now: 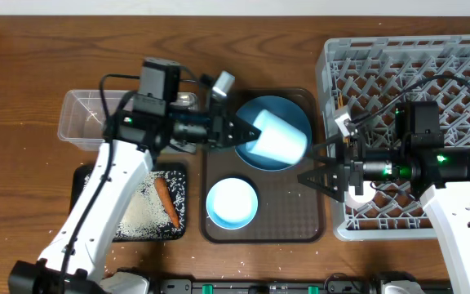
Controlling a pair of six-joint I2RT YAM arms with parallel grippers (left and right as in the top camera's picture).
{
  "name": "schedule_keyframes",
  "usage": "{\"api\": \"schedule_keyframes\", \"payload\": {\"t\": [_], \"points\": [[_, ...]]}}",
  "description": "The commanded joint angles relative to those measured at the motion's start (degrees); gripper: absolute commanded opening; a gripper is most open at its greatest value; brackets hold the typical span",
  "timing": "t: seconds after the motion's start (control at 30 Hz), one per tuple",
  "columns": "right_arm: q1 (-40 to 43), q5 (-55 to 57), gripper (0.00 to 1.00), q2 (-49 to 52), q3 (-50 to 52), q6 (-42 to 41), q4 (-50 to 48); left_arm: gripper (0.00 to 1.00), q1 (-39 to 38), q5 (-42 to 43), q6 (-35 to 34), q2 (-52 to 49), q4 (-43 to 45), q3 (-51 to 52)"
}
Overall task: Sort waste into correct bins and load items into the dishwasher rack
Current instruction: 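Grasp the blue cup with the right gripper and release the left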
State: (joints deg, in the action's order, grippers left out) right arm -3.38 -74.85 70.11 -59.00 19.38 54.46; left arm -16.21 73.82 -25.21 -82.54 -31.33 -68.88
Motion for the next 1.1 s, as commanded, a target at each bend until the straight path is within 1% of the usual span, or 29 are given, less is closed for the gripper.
{"api": "schedule_keyframes", "payload": {"t": [0.0, 0.17, 0.23, 0.3, 0.37, 0.43, 0.57, 0.67, 0.77, 0.9, 1.07], "points": [[0.68, -5.18, 0.99, -0.5, 0.07, 2.1, -0.5, 0.06, -2.08, 1.62, 1.25, -0.09, -0.11, 0.11], [0.68, -7.76, 0.99, -0.5, 0.07, 2.12, -1.25, 0.06, -3.85, 1.53, 2.34, -0.09, -0.11, 0.11], [0.68, -8.85, 0.96, -0.5, 0.07, 2.1, -2.05, 0.06, -4.15, 1.03, 2.36, -0.09, -0.11, 0.11], [0.68, -9.22, 0.88, -0.5, 0.07, 2.12, -2.49, 0.06, -4.13, 0.48, 2.34, -0.09, -0.13, 0.11], [0.68, -9.22, 0.77, -0.5, 0.07, 2.12, -2.73, 0.06, -4.13, 0.31, 2.34, -0.09, -0.13, 0.11], [0.68, -9.22, 0.69, -0.5, 0.07, 2.1, -2.75, 0.06, -4.13, 0.28, 2.34, -0.09, -0.13, 0.11], [0.68, -9.22, 0.62, -0.5, 0.07, 2.1, -2.93, 0.06, -4.13, 0.07, 2.51, -0.09, -0.11, 0.11], [0.68, -9.2, 0.54, -0.5, 0.07, 2.1, -3.69, 0.06, -4.13, 0.07, 2.54, -0.09, -0.13, 0.11], [0.68, -9.2, 0.49, -0.5, 0.07, 2.1, -4.57, 0.06, -4.13, 0.07, 2.54, -0.09, -0.15, 0.11], [0.74, -9.18, 0.45, -0.5, 0.07, 1.88, -6.19, 0.06, -4.17, 0.07, 3.19, -0.09, -0.5, 0.15], [0.74, -8.9, 0.43, -0.5, 0.07, 0.81, -9.11, 0.07, -4.48, -1.2, 6.84, -0.09, -4.11, 0.15]]}}
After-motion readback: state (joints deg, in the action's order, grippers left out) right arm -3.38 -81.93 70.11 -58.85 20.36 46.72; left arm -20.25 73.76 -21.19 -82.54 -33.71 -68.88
